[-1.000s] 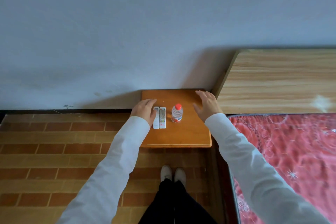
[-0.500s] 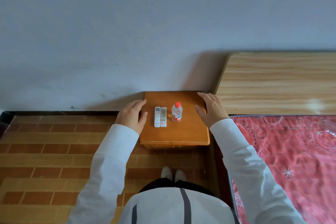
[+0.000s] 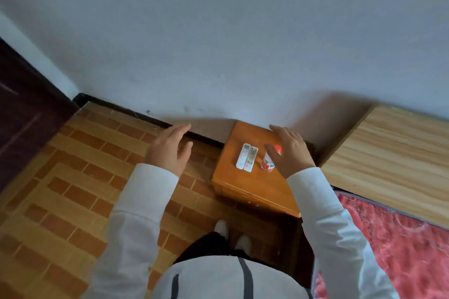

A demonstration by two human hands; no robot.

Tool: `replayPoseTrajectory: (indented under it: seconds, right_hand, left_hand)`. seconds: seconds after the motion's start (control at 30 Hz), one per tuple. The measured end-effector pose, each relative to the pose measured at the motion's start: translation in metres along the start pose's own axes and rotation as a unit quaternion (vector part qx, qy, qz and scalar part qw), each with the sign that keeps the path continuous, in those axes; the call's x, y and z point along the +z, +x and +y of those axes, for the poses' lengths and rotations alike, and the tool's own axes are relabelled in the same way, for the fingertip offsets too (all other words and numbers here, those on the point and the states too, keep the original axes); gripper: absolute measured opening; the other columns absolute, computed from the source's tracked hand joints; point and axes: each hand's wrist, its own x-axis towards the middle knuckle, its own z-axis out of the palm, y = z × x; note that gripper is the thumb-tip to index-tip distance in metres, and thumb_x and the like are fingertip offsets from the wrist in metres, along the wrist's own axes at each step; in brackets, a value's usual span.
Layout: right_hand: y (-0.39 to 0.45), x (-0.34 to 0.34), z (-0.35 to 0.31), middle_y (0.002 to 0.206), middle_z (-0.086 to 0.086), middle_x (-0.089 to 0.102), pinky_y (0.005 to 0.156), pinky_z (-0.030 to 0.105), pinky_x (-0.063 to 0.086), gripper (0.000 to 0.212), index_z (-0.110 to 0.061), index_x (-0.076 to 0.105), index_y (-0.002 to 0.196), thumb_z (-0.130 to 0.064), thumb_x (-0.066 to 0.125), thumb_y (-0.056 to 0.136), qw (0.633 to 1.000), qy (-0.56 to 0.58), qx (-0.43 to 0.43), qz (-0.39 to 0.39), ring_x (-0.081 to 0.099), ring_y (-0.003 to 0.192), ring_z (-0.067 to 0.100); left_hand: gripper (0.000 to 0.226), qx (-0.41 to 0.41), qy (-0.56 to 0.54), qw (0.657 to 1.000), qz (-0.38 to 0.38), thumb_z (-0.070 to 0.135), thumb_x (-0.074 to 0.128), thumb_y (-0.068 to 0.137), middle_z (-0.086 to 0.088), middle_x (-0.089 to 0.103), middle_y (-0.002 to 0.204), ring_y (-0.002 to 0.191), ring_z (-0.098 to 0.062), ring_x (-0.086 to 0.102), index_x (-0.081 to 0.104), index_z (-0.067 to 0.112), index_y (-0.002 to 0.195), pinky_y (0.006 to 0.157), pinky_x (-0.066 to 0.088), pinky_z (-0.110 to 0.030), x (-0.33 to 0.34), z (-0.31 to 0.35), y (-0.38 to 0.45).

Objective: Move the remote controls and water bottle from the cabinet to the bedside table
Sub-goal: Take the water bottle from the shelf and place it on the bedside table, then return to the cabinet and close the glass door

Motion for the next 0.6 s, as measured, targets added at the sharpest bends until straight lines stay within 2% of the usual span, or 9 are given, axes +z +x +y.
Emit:
replayPoseTrajectory:
  seconds: [0.07, 0.13, 0.3, 0.47, 0.6]
  right_hand:
    - [0.006, 0.008, -0.019, 0.146, 0.004, 0.041, 0.114, 0.044, 0.028, 0.050, -0.023, 0.038, 0.140, -0.038, 0.049, 0.094, 0.999, -0.006, -0.041, -0.021, 0.031, 0.138, 0.024]
    - [0.010, 0.018, -0.042, 0.143, 0.001, 0.044, 0.110, 0.053, 0.032, 0.049, -0.028, 0.038, 0.138, -0.043, 0.046, 0.092, 0.996, -0.009, -0.084, -0.040, 0.033, 0.137, 0.022]
    - [0.018, 0.046, -0.104, 0.139, 0.008, 0.050, 0.113, 0.037, 0.026, 0.047, -0.017, 0.043, 0.137, -0.030, 0.052, 0.093, 0.979, -0.018, -0.179, -0.091, 0.035, 0.136, 0.025]
    - [0.012, 0.089, -0.187, 0.145, 0.003, 0.044, 0.114, 0.036, 0.023, 0.046, -0.021, 0.039, 0.139, -0.034, 0.047, 0.095, 0.948, -0.044, -0.275, -0.153, 0.033, 0.138, 0.023]
    - [0.002, 0.137, -0.261, 0.146, 0.002, 0.042, 0.116, 0.040, 0.026, 0.047, -0.023, 0.038, 0.140, -0.035, 0.047, 0.096, 0.919, -0.048, -0.340, -0.196, 0.032, 0.139, 0.023]
  left_hand:
    - [0.040, -0.046, 0.005, 0.999, 0.013, 0.019, 0.057, 0.090, -0.004, 0.056, 0.133, 0.121, -0.021, 0.053, 0.054, 0.014, 0.130, 0.096, 0.039, -0.026, -0.014, -0.016, -0.016]
    - [0.042, -0.094, 0.008, 0.995, 0.028, 0.023, 0.055, 0.091, -0.002, 0.054, 0.135, 0.123, -0.020, 0.051, 0.051, 0.017, 0.132, 0.098, 0.042, -0.029, -0.030, -0.033, -0.035]
    - [0.042, -0.183, 0.013, 0.981, 0.066, 0.023, 0.054, 0.091, -0.003, 0.054, 0.135, 0.123, -0.022, 0.050, 0.050, 0.017, 0.133, 0.099, 0.042, -0.034, -0.063, -0.071, -0.080]
    - [0.040, -0.268, 0.016, 0.957, 0.110, 0.019, 0.055, 0.090, -0.007, 0.056, 0.131, 0.123, -0.024, 0.050, 0.054, 0.012, 0.129, 0.100, 0.038, -0.033, -0.097, -0.121, -0.127]
    - [0.041, -0.331, 0.028, 0.934, 0.135, 0.022, 0.054, 0.091, -0.005, 0.054, 0.133, 0.124, -0.022, 0.048, 0.052, 0.014, 0.131, 0.101, 0.037, -0.033, -0.130, -0.171, -0.164]
